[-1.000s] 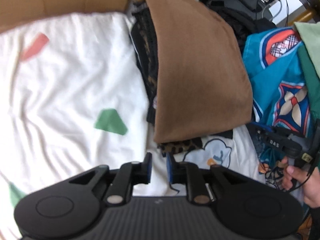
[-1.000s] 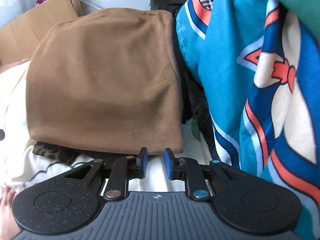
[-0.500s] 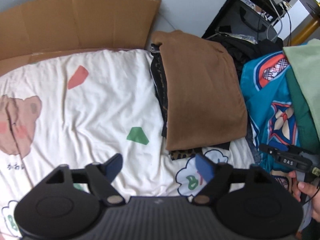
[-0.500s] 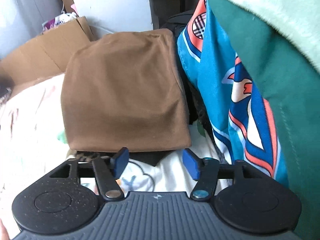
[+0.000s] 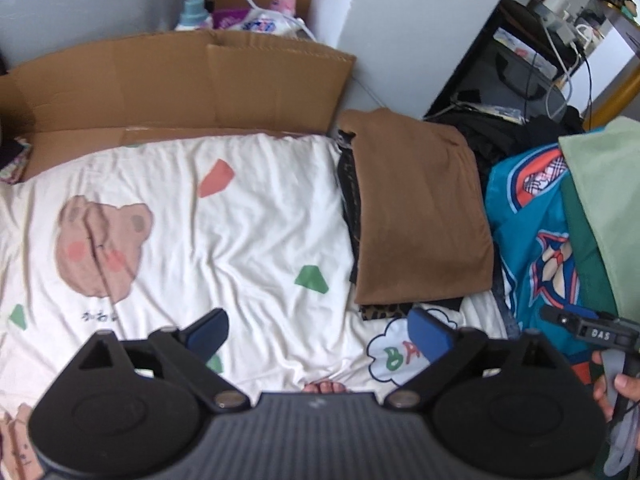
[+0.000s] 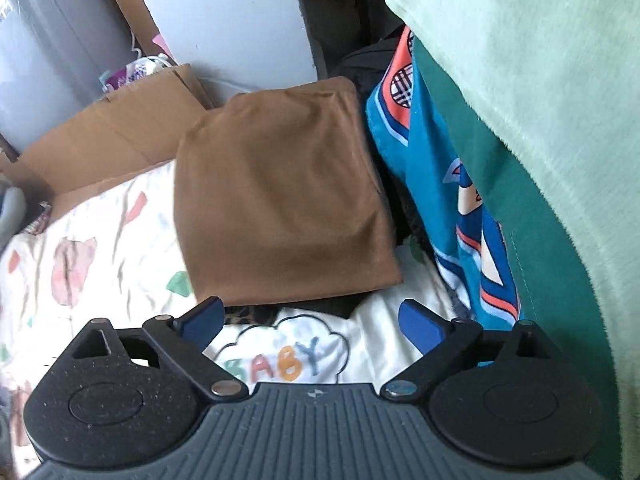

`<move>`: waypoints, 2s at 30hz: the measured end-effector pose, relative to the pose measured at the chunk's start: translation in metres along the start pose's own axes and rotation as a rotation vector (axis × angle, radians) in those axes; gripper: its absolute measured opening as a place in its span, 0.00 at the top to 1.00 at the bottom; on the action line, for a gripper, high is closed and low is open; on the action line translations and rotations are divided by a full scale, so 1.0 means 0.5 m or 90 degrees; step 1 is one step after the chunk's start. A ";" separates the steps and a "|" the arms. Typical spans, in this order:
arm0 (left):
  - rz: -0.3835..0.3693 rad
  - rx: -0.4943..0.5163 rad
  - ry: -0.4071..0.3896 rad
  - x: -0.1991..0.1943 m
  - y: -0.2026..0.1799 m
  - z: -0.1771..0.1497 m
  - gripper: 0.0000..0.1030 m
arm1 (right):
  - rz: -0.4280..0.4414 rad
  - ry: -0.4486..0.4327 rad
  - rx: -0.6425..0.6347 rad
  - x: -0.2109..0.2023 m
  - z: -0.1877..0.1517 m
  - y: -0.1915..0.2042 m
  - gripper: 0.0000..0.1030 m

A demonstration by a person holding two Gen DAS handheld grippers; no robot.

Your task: Fold clothes

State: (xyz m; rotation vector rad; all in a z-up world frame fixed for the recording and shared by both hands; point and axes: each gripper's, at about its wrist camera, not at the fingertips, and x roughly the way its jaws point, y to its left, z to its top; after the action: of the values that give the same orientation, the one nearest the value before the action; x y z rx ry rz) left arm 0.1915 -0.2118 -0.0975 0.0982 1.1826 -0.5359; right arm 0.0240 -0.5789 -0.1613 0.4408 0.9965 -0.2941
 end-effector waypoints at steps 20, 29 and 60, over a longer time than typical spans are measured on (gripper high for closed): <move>0.083 -0.081 0.002 -0.305 0.146 -0.025 0.01 | 0.019 0.047 0.010 -0.176 0.081 0.104 0.01; 0.129 -0.106 0.003 -0.464 0.218 -0.057 0.00 | 0.033 0.045 -0.030 -0.279 0.125 0.213 0.00; 0.129 -0.228 -0.077 -0.739 0.359 -0.276 0.00 | 0.102 0.012 -0.221 -0.551 0.171 0.631 0.01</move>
State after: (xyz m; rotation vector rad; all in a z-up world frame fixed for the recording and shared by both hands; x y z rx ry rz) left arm 0.0546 0.1206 0.1442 -0.1192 1.1184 -0.1458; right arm 0.0816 -0.3342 0.1845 0.2052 1.0010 0.0297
